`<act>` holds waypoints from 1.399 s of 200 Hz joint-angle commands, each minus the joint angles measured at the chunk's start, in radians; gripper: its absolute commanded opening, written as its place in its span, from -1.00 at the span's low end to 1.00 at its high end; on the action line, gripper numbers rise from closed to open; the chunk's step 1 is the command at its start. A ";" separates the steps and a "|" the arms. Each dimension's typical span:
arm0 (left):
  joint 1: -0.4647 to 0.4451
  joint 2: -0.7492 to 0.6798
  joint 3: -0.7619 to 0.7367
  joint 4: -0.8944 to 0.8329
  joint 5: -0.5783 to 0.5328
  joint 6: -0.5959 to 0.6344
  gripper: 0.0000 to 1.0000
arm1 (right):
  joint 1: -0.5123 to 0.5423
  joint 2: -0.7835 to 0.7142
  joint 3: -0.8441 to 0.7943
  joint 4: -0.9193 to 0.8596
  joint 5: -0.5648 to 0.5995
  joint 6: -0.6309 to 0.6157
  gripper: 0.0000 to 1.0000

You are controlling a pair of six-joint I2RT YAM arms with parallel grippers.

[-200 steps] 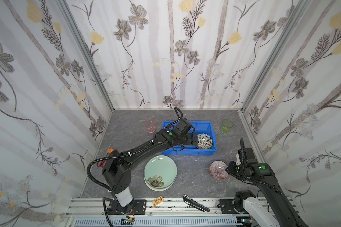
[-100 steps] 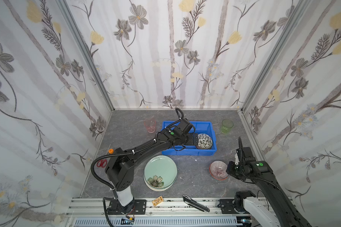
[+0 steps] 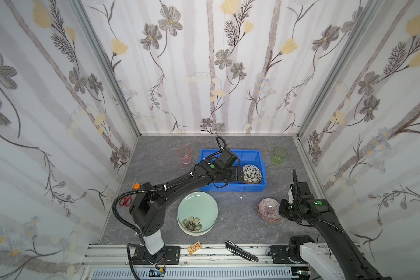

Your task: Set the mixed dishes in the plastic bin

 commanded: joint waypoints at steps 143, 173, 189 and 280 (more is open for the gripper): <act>-0.063 -0.075 -0.084 0.023 0.012 -0.082 1.00 | 0.007 -0.047 0.024 0.019 -0.016 0.002 -0.86; -0.097 -0.112 -0.111 0.023 -0.001 -0.120 1.00 | 0.007 -0.073 0.069 -0.023 -0.004 -0.003 -0.87; -0.120 -0.127 -0.115 0.023 -0.007 -0.142 1.00 | 0.007 -0.082 0.094 -0.042 -0.005 -0.007 -0.88; -0.272 -0.097 -0.065 0.023 -0.040 -0.206 1.00 | 0.040 -0.077 0.202 -0.070 -0.044 -0.025 -0.89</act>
